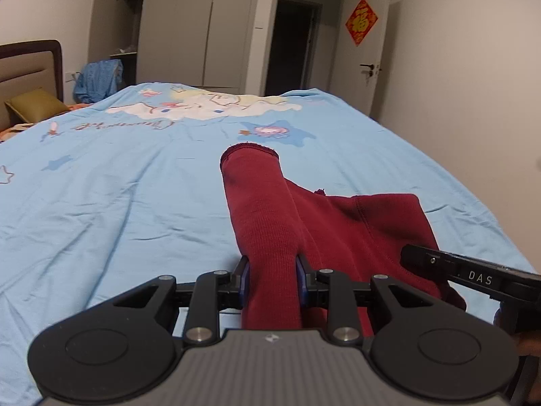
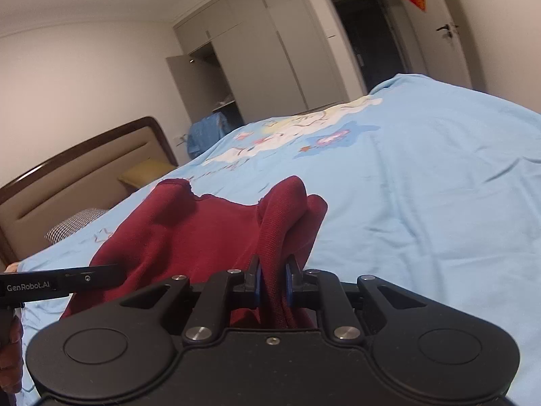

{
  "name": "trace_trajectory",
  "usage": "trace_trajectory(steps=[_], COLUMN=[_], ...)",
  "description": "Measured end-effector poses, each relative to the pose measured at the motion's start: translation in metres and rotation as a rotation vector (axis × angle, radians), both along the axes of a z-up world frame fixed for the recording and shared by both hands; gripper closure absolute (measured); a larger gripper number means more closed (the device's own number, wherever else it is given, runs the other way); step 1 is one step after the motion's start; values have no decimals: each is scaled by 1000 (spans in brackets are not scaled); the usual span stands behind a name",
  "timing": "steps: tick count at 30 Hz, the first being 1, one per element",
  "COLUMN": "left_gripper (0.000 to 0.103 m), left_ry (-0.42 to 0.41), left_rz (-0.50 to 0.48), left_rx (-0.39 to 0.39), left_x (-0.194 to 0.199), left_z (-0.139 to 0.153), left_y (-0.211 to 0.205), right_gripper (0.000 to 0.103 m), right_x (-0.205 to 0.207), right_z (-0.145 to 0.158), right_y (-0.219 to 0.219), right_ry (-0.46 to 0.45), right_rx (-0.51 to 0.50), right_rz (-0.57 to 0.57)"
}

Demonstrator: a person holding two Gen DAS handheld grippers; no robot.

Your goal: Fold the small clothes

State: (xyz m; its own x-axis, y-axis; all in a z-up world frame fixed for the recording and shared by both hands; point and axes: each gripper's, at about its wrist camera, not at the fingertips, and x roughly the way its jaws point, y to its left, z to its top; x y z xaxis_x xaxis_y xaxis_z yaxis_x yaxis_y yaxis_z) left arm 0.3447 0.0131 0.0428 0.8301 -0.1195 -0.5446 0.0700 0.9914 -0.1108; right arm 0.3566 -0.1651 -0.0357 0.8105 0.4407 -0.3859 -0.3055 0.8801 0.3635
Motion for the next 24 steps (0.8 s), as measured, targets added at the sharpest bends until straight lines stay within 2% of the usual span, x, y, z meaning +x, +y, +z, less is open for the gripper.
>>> trace_trajectory(steps=[6, 12, 18, 21, 24], left_gripper=[74, 72, 63, 57, 39], left_ry=[55, 94, 131, 137, 134], left_rz=[37, 55, 93, 113, 136], left_rx=[-12, 22, 13, 20, 38], left_x=[4, 5, 10, 8, 4], left_z=[-18, -39, -49, -50, -47], left_y=[19, 19, 26, 29, 31], right_gripper=[89, 87, 77, 73, 66], right_x=[11, 12, 16, 15, 13], right_z=[-3, -23, -35, -37, -34], right_y=[34, 26, 22, 21, 21], right_ry=[18, 73, 106, 108, 105], right_rx=[-99, -150, -169, -171, -172], right_rz=[29, -4, -21, -25, -30])
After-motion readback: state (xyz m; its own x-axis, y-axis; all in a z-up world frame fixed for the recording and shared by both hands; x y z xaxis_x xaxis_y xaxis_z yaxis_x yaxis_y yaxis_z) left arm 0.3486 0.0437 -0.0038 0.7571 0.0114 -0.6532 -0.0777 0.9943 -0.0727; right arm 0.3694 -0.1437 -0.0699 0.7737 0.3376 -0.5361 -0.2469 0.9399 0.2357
